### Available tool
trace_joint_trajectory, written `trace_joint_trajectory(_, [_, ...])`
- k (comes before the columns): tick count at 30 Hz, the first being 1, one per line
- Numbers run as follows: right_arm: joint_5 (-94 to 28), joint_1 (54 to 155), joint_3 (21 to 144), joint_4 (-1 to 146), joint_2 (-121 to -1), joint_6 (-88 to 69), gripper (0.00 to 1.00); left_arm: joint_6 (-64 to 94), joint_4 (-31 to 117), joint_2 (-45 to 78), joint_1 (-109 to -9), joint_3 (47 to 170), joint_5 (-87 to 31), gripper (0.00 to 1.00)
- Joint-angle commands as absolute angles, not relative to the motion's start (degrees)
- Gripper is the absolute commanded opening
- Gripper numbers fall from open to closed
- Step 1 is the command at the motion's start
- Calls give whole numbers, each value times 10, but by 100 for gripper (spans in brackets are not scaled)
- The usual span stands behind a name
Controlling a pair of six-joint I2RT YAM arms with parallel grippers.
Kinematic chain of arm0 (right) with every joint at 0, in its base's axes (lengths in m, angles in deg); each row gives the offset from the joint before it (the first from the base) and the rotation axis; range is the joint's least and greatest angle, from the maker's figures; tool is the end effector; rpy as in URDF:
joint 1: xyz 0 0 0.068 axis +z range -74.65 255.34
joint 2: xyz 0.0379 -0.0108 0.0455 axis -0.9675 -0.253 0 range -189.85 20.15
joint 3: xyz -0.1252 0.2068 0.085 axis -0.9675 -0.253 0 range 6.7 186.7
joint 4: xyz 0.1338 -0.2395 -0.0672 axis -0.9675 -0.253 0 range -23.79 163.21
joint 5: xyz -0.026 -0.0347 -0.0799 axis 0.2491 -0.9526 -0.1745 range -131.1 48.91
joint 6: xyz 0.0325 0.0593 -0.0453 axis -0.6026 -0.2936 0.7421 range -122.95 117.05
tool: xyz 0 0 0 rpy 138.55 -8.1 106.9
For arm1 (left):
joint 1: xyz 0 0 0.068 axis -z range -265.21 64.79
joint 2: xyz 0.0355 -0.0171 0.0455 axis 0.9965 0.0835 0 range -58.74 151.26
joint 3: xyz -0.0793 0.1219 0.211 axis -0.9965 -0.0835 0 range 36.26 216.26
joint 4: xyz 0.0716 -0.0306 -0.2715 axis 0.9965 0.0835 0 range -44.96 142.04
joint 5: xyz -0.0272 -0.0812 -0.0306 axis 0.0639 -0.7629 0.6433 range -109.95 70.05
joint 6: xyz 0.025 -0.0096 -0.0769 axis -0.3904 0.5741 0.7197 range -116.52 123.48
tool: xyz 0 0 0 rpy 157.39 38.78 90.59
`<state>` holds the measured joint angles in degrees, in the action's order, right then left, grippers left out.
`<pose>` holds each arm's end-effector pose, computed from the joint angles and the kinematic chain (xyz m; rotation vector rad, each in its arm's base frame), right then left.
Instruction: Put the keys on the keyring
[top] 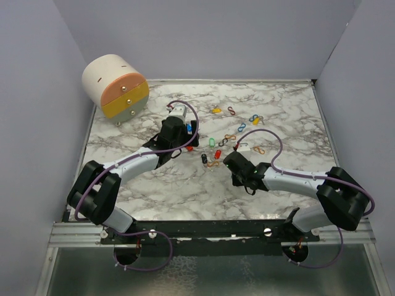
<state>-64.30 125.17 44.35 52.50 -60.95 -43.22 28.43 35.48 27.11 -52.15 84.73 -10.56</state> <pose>0.2003 0.1943 0.0921 -0.0924 2.5436 0.0441 0.3231 -0.1965 0.1780 0.0444 2.0805 -0.4585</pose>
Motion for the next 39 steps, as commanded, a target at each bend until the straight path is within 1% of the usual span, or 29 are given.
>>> trace_joint_trajectory(1, [-651,1254,434,516,-609,-437,1,280,343,265,-526,842,-116,90])
trace_joint_trajectory(9, [-682,1254,462,523,-597,-402,1,276,341,275,-528,843,-113,90])
trace_joint_trajectory(13, [-691,1254,506,548,-631,-370,1,274,349,283,-532,845,-94,90])
trace_joint_trajectory(21, [-686,1254,573,626,-696,-318,1,271,344,309,-539,838,-57,86])
trace_joint_trajectory(30, [-682,1251,577,663,-693,-288,1,268,330,351,-542,841,-34,84])
trace_joint_trajectory(39, [-679,1241,564,669,-665,-283,1,270,303,425,-542,876,-40,79])
